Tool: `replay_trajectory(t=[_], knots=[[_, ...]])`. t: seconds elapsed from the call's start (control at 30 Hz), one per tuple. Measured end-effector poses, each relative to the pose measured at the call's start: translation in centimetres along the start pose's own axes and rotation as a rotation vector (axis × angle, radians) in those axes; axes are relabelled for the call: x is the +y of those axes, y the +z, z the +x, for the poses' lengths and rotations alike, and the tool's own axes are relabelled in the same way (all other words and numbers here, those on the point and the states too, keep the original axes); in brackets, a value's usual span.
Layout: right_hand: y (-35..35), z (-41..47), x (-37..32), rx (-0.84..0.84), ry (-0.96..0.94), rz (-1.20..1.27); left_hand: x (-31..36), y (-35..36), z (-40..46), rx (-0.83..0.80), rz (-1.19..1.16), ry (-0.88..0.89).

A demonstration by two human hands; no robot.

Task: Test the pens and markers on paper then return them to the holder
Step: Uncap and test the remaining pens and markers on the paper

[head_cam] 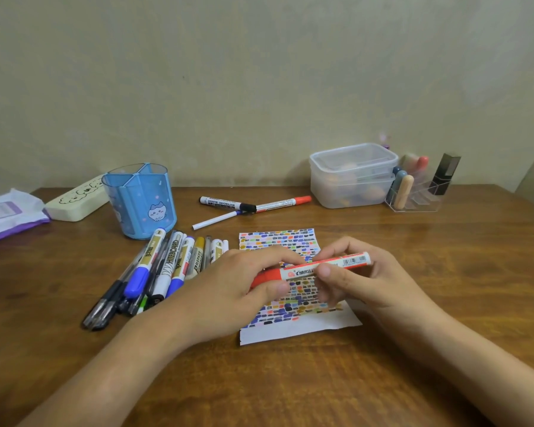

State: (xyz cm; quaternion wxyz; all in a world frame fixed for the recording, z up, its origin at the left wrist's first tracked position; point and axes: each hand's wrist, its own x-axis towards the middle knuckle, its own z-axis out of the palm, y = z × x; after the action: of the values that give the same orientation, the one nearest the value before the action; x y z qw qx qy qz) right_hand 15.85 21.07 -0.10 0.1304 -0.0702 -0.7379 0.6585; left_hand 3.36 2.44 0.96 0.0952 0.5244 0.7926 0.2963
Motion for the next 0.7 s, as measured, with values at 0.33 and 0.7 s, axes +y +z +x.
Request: replay_trajectory(t=[0.33,0.7], knots=[[0.7,-0.8,0.5,0.017,-0.220,-0.385,0.3,0.6,-0.1,0.117,0.211,0.072],[0.7,-1.3,0.6,0.056,-0.328,-0.605,0.5,0.5,-0.3,0.178,0.234,0.161]])
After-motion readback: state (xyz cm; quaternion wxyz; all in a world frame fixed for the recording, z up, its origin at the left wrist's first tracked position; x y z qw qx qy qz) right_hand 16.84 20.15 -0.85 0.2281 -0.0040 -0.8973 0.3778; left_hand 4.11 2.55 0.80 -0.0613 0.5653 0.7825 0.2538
